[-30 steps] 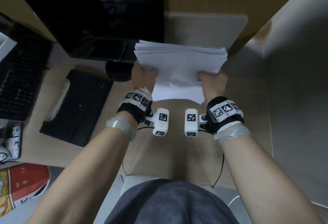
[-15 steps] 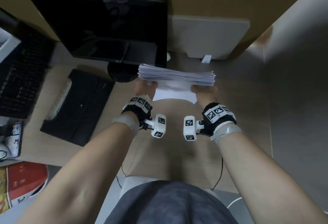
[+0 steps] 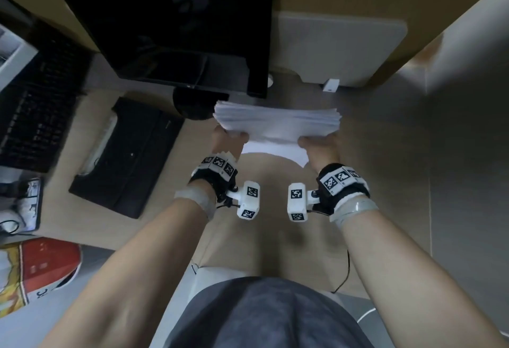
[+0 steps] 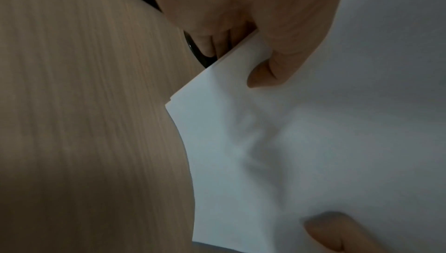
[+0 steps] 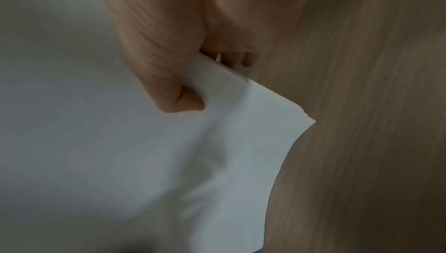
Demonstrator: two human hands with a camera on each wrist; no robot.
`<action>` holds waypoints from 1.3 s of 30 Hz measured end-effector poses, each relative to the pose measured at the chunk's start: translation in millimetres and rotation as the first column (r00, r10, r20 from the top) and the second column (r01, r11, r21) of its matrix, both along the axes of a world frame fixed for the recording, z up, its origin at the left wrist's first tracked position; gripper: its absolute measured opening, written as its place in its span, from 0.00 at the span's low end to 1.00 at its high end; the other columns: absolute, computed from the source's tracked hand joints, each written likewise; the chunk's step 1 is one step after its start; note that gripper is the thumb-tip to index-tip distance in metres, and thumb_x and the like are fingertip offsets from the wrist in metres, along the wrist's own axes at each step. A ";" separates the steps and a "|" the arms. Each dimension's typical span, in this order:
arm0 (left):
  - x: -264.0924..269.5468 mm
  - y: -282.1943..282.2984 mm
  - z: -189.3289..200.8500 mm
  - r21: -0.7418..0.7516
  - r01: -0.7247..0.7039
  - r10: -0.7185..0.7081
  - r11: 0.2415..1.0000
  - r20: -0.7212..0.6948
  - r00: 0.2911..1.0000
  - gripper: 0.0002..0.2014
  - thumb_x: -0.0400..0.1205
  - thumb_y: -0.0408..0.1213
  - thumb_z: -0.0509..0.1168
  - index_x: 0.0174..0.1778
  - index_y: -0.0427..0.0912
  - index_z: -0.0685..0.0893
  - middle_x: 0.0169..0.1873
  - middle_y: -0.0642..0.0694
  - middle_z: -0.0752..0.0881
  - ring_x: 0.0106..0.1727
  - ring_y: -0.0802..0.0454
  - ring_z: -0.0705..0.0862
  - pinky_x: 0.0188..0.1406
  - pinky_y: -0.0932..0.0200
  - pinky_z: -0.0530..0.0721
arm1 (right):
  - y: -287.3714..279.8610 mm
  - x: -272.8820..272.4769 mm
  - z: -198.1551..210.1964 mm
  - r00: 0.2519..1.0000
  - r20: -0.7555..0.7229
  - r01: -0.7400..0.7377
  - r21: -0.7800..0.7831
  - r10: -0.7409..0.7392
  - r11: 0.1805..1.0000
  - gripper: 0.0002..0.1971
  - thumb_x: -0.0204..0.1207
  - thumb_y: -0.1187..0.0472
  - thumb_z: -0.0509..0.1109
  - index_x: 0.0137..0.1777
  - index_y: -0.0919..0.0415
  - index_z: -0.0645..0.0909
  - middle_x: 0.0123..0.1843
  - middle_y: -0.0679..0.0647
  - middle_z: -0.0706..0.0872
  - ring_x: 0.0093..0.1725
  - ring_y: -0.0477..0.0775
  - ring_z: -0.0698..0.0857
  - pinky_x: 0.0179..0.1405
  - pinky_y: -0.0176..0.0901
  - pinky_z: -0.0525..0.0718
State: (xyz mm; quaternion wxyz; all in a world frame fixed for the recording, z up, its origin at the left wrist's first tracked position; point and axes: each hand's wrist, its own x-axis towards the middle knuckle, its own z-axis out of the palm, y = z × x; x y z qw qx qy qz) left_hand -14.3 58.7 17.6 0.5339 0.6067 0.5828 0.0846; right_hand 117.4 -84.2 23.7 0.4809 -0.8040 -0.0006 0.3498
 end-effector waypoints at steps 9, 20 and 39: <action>4.4 9.2 34.3 0.314 -0.040 -0.002 0.949 0.132 0.991 0.46 0.65 0.29 0.76 0.79 0.43 0.61 0.68 0.46 0.72 0.65 0.51 0.76 0.69 0.62 0.76 | -0.4 1.2 -12.1 0.999 -0.034 -0.026 -0.091 0.023 0.996 0.12 0.68 0.65 0.73 0.51 0.67 0.82 0.37 0.53 0.86 0.32 0.49 0.83 0.32 0.35 0.80; 38.3 9.4 116.6 0.450 0.666 -0.533 0.595 -0.399 0.746 0.20 0.67 0.50 0.76 0.51 0.51 0.80 0.39 0.55 0.82 0.48 0.50 0.84 0.50 0.57 0.79 | -3.7 12.3 53.0 0.765 0.465 -0.283 -0.377 0.445 0.882 0.09 0.70 0.53 0.65 0.46 0.56 0.82 0.40 0.55 0.86 0.43 0.63 0.84 0.42 0.47 0.84; -31.9 -21.2 102.4 0.127 -0.007 -0.028 0.992 0.272 0.962 0.15 0.64 0.44 0.84 0.40 0.45 0.89 0.40 0.48 0.92 0.42 0.48 0.92 0.42 0.54 0.90 | -96.9 34.2 47.7 0.984 0.127 -0.129 0.034 0.123 0.991 0.21 0.70 0.61 0.80 0.62 0.65 0.82 0.55 0.55 0.87 0.54 0.57 0.85 0.38 0.33 0.78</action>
